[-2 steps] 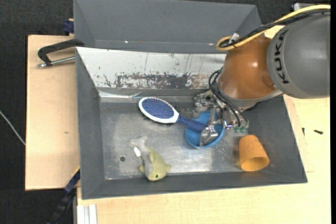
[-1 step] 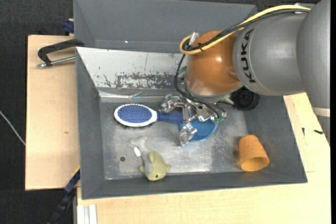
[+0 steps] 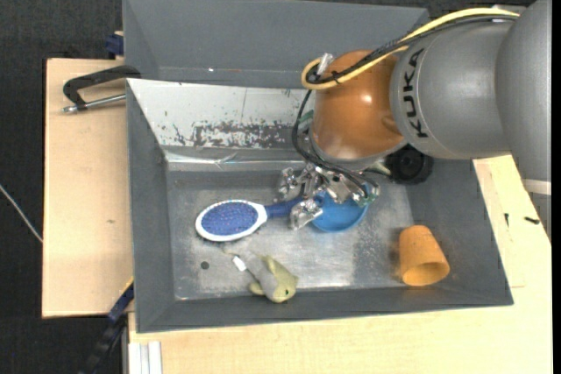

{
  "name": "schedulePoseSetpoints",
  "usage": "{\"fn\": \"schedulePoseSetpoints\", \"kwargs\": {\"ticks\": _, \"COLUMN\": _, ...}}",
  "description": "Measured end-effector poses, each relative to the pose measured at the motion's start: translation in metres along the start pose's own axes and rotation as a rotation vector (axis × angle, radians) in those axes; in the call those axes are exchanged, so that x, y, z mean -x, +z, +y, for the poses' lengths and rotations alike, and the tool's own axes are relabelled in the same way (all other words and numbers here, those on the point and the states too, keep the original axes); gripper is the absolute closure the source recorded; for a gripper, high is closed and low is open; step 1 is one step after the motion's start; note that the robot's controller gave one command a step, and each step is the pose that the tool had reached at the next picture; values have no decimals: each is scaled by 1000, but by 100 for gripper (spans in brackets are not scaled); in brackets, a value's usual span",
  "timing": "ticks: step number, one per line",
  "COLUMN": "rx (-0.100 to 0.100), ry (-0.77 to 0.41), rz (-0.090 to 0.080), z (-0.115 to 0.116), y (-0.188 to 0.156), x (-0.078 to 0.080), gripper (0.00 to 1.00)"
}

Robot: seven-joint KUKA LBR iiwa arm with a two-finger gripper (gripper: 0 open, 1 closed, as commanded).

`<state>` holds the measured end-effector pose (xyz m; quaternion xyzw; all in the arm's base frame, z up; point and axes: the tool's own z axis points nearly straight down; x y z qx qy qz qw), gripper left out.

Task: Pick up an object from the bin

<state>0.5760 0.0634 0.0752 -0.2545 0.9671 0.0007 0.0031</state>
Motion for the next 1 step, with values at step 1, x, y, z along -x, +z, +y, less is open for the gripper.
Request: {"fn": "schedulePoseSetpoints", "kwargs": {"ticks": 1, "rx": -6, "ry": -202, "rz": -6, "z": -22, "y": -160, "x": -9, "gripper": 100}}
